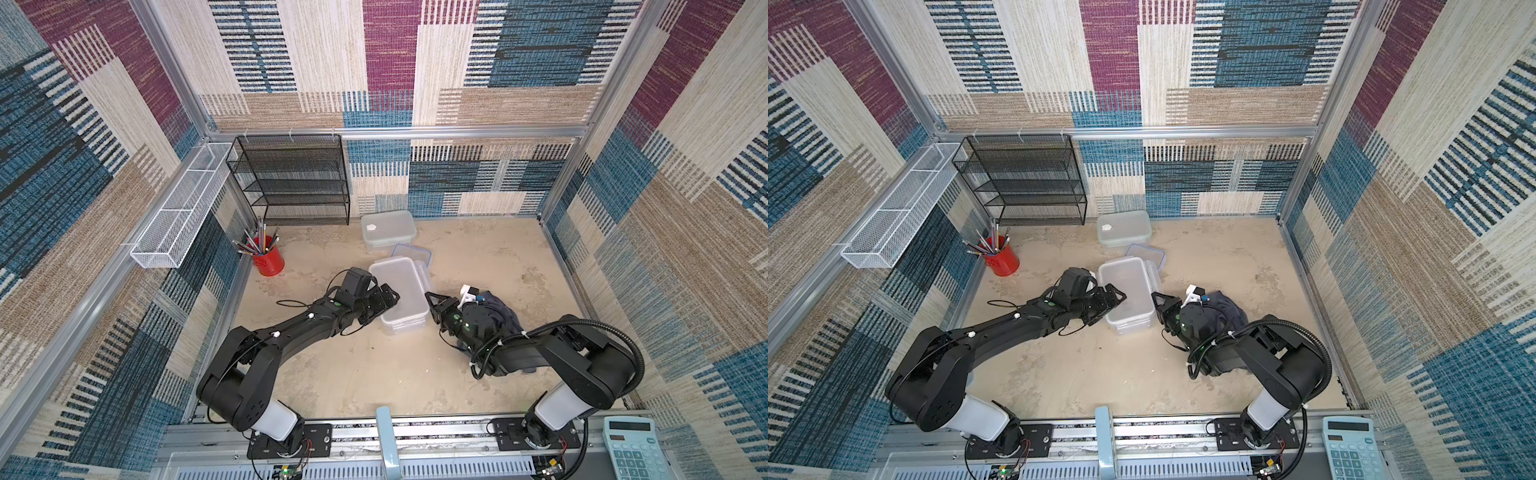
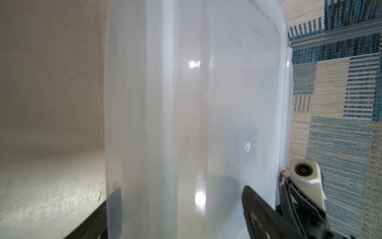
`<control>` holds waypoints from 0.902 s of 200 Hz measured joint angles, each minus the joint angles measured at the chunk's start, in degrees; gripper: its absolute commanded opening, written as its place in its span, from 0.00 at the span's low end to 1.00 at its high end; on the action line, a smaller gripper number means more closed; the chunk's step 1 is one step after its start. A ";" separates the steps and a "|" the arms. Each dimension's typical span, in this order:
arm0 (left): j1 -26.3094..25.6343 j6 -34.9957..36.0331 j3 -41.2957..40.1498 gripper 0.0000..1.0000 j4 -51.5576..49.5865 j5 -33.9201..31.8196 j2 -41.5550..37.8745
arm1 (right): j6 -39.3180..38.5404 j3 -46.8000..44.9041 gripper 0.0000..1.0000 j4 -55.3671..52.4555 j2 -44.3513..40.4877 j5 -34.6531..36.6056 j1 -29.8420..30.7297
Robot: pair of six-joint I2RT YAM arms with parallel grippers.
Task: Wipe the insides of the lunch boxes
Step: Open the fastener of the lunch box.
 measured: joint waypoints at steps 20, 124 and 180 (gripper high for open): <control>0.00 0.02 -0.09 0.87 0.04 0.07 -0.02 | -0.20 0.00 0.17 -0.09 0.00 -0.33 0.00; 0.35 3.52 3.54 0.98 -6.73 -0.85 0.37 | -8.55 2.80 0.99 -13.97 -8.59 -1.57 0.22; 2.67 6.43 6.47 0.99 -11.78 -2.05 0.63 | -16.09 6.78 0.99 -35.63 -13.84 -0.02 0.20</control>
